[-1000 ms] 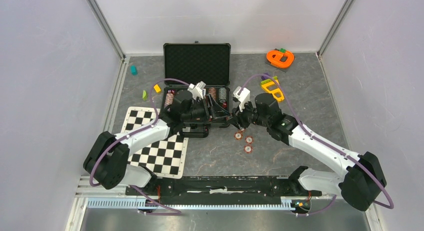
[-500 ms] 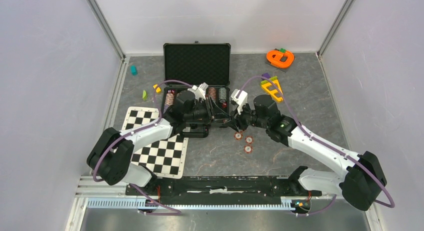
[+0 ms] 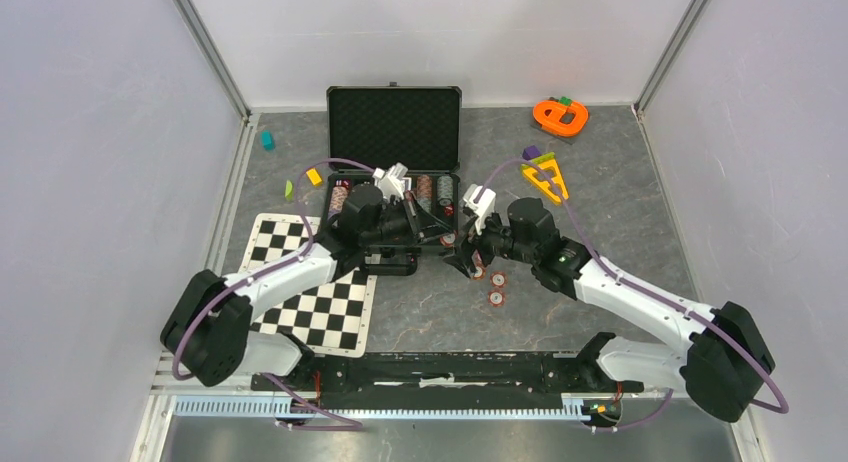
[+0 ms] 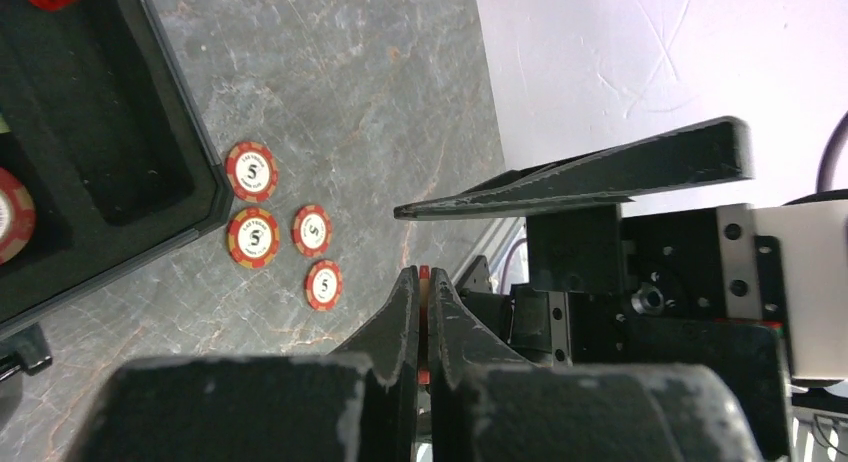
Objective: Pack up texas hold em set
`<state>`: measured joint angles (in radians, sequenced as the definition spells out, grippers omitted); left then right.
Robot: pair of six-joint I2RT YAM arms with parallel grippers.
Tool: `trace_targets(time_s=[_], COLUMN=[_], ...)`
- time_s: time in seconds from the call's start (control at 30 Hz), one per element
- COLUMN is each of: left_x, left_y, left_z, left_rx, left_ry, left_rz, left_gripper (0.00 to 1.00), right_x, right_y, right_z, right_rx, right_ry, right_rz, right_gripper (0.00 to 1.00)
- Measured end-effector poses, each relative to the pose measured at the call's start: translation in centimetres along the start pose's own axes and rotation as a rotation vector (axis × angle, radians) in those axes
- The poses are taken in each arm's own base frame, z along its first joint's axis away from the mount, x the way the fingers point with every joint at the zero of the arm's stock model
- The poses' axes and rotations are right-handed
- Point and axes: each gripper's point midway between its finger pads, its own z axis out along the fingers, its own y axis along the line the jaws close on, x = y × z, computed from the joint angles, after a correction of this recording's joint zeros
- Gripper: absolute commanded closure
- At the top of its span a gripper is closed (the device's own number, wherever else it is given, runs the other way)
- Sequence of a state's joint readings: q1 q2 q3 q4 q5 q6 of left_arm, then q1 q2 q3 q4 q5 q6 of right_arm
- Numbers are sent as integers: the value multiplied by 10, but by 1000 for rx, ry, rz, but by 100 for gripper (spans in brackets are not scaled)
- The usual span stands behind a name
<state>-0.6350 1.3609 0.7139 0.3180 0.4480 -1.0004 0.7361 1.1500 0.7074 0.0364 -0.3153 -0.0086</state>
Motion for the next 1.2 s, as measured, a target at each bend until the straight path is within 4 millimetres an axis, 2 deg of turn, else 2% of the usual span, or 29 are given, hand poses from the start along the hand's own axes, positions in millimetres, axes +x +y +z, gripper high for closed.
trace_targets(time_s=[0.17,0.37,0.6,0.73,0.97,1.07,1.2], left_x=[-6,-7,-5,0,12,12,9], left_y=[1,19,36,35,35,34,43], left_z=[-12,-21,-32,-37,-31,-27,-30], left_rx=[-27,-106,-221,-267,-377,-417,-505], left_ry=[-59,-105,-143,-168,-204,-222,-267], left_rz=[41,49,71,97,154,166,144], left_gripper=[98,98,98,98,98,98,98], right_x=[8,20,20,23,43,45,46], right_y=[-3,-21,-46,-60,-87,-92,-93], right_z=[-4,-16,-42,-59,-82,-86,-87], right_rx=[38,178,370,480,690,727,737], right_ry=[-14,-40,-124,-172,-176,-183,-184], right_rz=[27,73,117,145,210,229,242], right_gripper=[3,3,3,4,4,5,5])
